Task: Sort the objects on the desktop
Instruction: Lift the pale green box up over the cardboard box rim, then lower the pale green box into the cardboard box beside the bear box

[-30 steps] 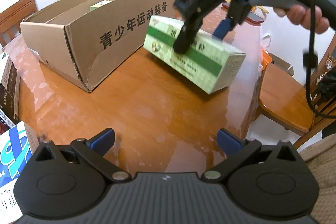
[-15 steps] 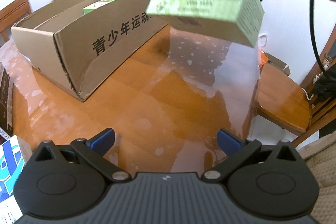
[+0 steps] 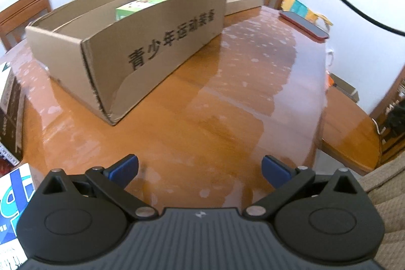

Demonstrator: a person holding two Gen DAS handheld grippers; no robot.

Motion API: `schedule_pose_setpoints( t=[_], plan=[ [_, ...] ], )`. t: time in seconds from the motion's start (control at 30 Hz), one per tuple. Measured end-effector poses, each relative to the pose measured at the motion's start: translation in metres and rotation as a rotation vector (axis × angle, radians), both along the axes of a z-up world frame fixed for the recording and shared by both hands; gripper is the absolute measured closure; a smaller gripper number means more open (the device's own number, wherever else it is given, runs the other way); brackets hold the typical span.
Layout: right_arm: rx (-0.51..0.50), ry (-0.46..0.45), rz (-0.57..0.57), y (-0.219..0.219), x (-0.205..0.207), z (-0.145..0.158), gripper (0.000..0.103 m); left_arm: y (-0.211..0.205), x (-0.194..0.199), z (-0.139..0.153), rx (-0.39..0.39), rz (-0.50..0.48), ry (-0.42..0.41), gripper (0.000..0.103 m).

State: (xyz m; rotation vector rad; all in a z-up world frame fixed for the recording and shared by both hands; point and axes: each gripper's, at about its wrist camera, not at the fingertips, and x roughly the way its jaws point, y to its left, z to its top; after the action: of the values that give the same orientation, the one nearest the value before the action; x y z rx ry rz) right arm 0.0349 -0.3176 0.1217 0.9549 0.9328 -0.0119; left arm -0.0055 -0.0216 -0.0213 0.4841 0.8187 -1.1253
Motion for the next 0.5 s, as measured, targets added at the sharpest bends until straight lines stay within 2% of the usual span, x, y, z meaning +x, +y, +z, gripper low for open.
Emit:
schedule_pose_setpoints(
  t=[0.27,0.5],
  plan=[
    [0.096,0.1,0.132,-0.003,0.099,-0.055,0.029,-0.004,0.016,-0.005,0.033,0.111,0.024,0.0],
    [0.128,0.174,0.195,-0.003,0.139,-0.093,0.029,-0.014,0.034,-0.011,0.05,0.186,0.055,0.0]
  ],
)
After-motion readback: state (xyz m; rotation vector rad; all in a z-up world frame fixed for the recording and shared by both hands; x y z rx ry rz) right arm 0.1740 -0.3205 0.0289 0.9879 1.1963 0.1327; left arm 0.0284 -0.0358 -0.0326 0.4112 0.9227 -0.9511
